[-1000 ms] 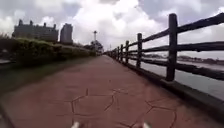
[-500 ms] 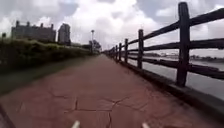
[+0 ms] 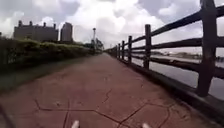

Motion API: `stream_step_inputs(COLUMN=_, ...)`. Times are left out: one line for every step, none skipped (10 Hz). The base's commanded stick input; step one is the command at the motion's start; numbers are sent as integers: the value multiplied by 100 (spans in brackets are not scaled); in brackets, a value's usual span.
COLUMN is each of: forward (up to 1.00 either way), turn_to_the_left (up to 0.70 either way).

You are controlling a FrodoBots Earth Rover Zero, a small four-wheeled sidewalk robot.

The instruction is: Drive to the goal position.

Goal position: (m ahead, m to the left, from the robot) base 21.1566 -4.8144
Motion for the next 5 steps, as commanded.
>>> stream_step_inputs(forward=85, turn_to_the_left=11)
stream_step_inputs(forward=85, turn_to_the_left=11)
stream_step_inputs(forward=85, turn_to_the_left=11)
stream_step_inputs(forward=85, turn_to_the_left=11)
stream_step_inputs(forward=85, turn_to_the_left=11)
